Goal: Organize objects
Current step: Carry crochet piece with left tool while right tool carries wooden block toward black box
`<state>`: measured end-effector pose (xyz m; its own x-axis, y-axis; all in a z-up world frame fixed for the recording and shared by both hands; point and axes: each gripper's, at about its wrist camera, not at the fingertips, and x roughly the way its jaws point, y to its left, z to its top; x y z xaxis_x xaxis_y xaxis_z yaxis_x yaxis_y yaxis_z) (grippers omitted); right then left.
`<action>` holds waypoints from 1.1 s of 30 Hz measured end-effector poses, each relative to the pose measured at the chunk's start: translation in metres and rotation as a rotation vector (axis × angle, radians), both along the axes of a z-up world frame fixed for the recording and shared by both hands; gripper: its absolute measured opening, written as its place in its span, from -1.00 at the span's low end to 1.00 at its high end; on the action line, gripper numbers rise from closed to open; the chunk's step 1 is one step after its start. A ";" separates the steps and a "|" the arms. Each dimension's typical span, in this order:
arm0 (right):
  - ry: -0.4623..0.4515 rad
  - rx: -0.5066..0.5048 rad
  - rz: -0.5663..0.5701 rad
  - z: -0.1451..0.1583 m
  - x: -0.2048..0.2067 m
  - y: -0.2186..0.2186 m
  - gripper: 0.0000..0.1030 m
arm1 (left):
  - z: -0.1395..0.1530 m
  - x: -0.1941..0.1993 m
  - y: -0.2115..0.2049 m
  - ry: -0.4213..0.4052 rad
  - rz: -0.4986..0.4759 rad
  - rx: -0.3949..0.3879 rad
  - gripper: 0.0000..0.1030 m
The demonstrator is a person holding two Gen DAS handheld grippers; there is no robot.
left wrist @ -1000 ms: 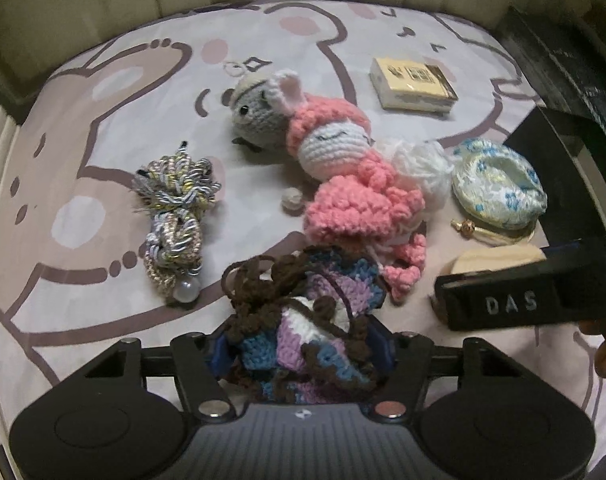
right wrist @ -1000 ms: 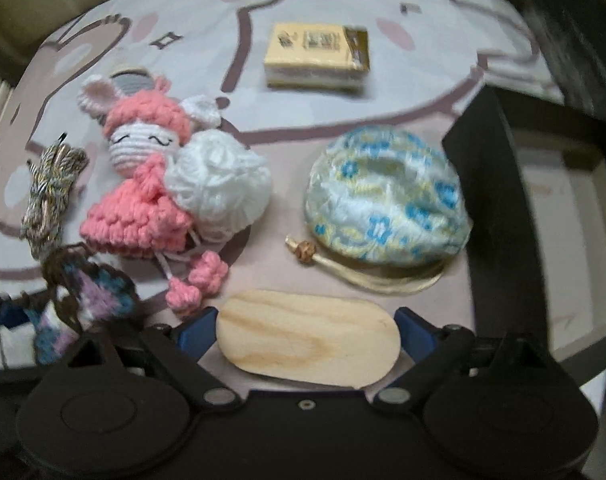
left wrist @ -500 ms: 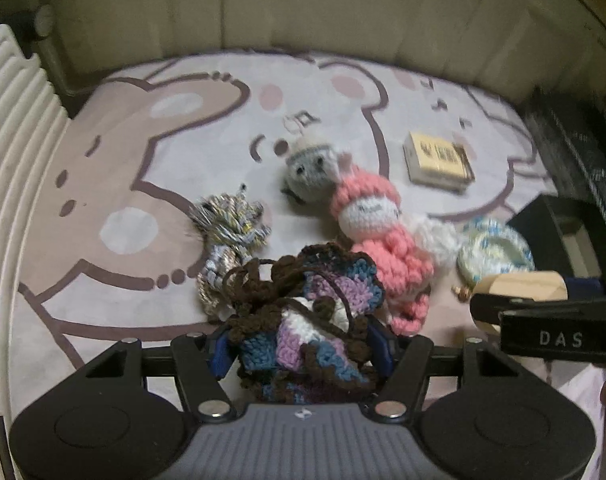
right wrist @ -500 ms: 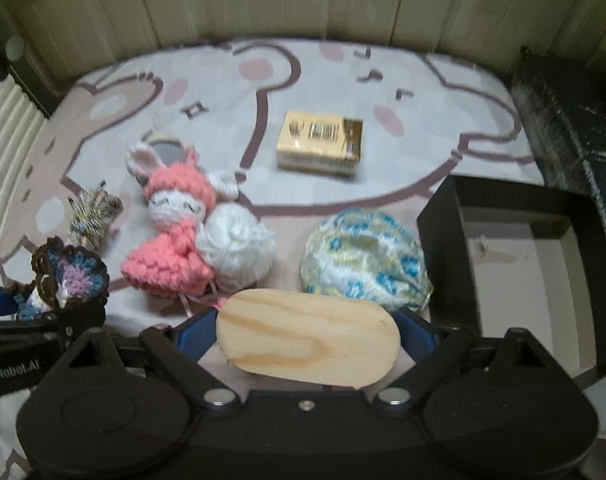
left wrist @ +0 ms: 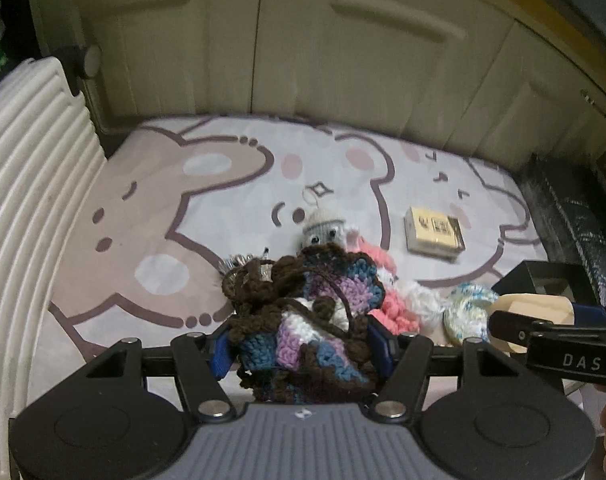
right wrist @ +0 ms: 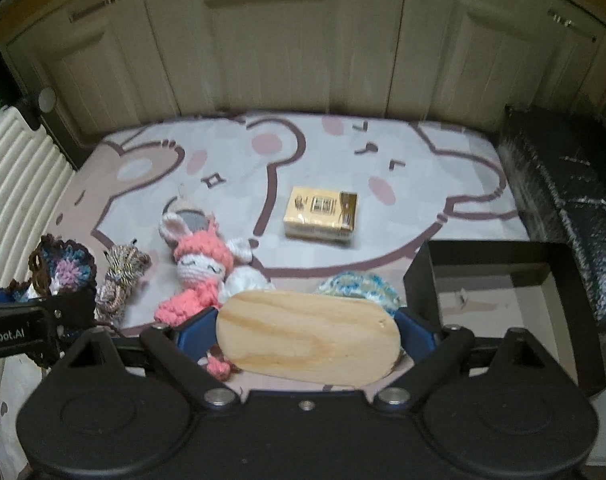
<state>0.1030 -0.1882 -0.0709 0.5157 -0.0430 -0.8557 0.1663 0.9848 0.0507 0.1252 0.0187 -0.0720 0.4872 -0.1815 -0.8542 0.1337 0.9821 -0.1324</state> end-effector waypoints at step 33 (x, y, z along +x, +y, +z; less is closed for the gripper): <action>-0.127 -0.055 -0.056 0.043 -0.021 -0.026 0.83 | 0.031 -0.011 -0.016 -0.083 -0.012 -0.007 0.25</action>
